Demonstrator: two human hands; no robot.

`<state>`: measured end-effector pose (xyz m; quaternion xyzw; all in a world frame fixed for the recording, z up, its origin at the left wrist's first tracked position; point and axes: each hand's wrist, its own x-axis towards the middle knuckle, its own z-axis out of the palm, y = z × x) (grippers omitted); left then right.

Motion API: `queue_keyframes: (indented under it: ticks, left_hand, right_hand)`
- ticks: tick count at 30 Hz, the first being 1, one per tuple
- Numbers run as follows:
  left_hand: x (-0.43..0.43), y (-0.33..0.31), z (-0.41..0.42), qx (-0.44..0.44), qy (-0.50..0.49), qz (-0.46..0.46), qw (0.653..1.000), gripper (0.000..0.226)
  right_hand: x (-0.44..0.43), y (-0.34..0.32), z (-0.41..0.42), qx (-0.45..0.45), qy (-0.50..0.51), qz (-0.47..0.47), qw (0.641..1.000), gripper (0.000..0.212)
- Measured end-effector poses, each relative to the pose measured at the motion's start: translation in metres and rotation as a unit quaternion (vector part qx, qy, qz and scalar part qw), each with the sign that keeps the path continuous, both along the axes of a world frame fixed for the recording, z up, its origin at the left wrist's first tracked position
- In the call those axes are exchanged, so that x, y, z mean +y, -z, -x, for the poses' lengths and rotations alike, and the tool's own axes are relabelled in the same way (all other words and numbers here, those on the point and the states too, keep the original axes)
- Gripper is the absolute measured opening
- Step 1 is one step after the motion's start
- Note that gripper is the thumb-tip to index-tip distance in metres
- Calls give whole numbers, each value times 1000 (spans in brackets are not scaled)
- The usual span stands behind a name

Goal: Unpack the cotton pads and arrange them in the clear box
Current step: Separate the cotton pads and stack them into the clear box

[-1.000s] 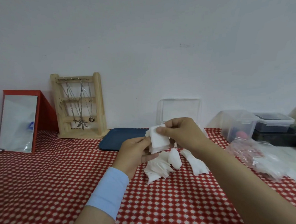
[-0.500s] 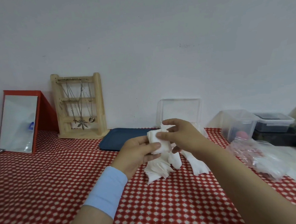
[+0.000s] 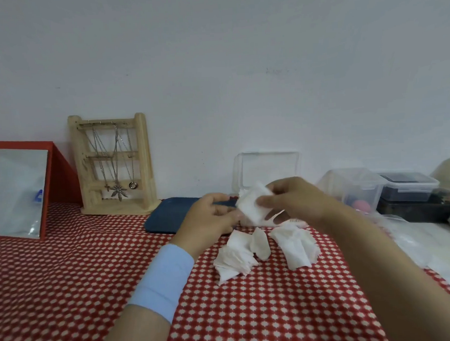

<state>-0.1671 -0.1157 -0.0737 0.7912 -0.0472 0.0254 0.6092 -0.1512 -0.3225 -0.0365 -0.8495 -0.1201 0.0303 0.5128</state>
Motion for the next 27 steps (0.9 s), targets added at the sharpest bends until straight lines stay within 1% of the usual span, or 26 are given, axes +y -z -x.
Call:
queue_keyframes:
  ticks: [2, 3, 5, 6, 7, 10, 12, 15, 18, 21, 24, 27]
  left_hand:
    - [-4, -14, -15, -42, -30, -59, 997, 38]
    - [-7, -21, -24, -59, -34, -79, 995, 29]
    - [-19, -33, -43, -68, -10, -110, 992, 10]
    - [-26, -35, -53, -65, 13, -136, 989, 9]
    - [-34, -36, -62, -62, 38, -171, 983, 12]
    - [-59, -32, -87, -56, 95, -291, 950, 24]
    - [-70, -24, -106, -41, 113, -349, 929, 30]
    - [-76, -10, -130, -31, 123, -432, 893, 29]
    - [-73, 0, -142, -48, 127, -441, 887, 32]
    - [-68, 5, -146, -68, 131, -437, 887, 31]
    - [-64, 6, -147, -76, 142, -430, 888, 32]
    - [-62, 6, -144, -76, 146, -429, 888, 36]
  right_hand:
    - [-17, -7, -10, -22, 71, -29, 997, 17]
    - [-26, -10, -17, -25, 95, -36, 995, 17]
    - [-42, -14, -32, -14, 118, -38, 992, 19]
    - [-47, -15, -39, -4, 124, -27, 992, 19]
    - [-51, -15, -46, 6, 129, -7, 992, 17]
    - [-57, -14, -64, 21, 128, 60, 990, 11]
    - [-58, -8, -79, 20, 130, 99, 986, 14]
    - [-54, 1, -101, 24, 125, 174, 976, 17]
    - [-47, 7, -108, 34, 104, 244, 963, 20]
    - [-42, 11, -108, 21, 124, 306, 944, 24]
    - [-37, 10, -106, -15, 181, 412, 893, 31]
    - [-27, 6, -102, -26, 183, 474, 861, 27]
